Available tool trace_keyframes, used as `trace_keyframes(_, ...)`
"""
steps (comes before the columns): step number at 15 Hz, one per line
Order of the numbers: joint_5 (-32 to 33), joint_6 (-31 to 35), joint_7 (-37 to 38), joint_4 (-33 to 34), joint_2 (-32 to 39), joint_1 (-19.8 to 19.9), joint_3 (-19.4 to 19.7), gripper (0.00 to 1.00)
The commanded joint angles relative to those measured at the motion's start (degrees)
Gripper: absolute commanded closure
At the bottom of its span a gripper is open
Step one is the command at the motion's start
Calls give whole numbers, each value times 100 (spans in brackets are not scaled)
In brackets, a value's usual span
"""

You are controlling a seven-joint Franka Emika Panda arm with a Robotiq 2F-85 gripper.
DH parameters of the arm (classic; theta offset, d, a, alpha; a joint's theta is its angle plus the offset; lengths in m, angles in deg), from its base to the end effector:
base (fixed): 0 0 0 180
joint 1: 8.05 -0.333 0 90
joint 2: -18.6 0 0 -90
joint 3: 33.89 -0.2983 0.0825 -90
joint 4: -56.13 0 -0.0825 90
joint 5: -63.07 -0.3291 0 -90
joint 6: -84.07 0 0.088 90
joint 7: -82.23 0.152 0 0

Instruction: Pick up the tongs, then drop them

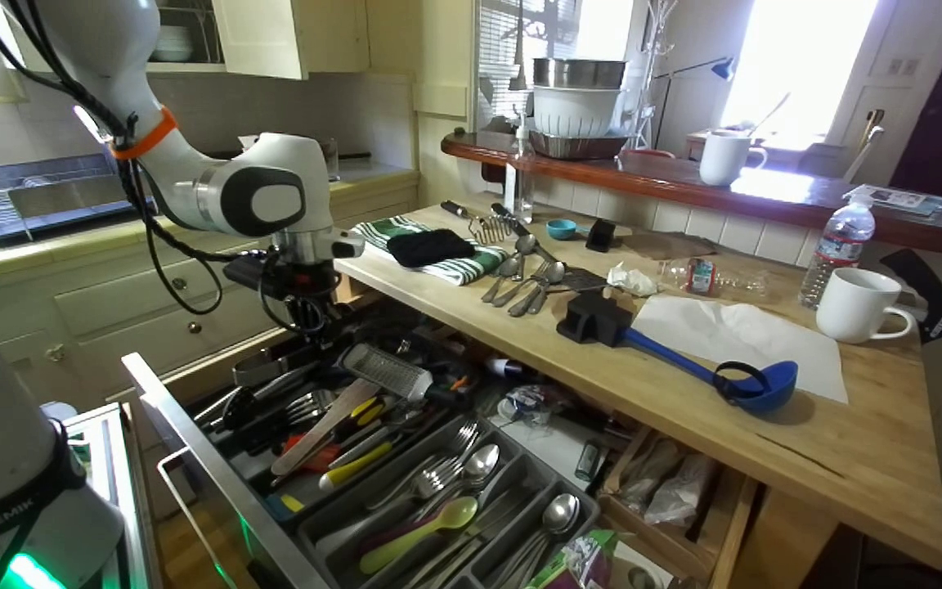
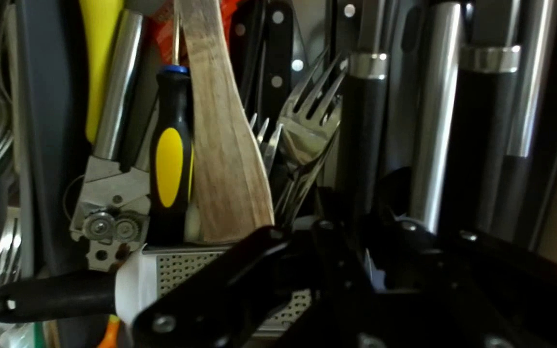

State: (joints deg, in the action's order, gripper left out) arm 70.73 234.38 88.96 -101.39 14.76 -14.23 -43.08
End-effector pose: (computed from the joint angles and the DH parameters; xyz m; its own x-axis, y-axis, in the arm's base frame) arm 0.3484 0.0946 0.2205 0.9633 0.2626 -0.0557 0.2664 -0.9608 0.0767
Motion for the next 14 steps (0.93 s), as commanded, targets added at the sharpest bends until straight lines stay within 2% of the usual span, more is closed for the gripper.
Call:
trace_keyframes(1, -397, 286, -468, 3, 317, -97, 63, 95)
trace_keyframes(2, -346, 349, -428, 4, 351, -83, 60, 95)
trace_keyframes(3, -332, 322, -411, 6, 359, -80, 63, 57)
trace_keyframes(4, -247, 296, -317, 8, 327, -72, 68, 56)
trace_keyframes(8, -362, -151, -316, 42, -328, -117, 33, 27)
trace_keyframes(9, -436, -194, -384, -270, -786, -143, 27, 20)
trace_keyframes(10, -600, -473, -503, -263, -1024, -205, 25, 12)
trace_keyframes(11, -750, -885, -635, 36, -1074, -285, 34, 5)
trace_keyframes(12, -1017, -1304, -904, 31, -1374, -412, 82, 1)
trace_keyframes(14, -1254, -1990, -1159, -275, -2186, -581, 158, 0)
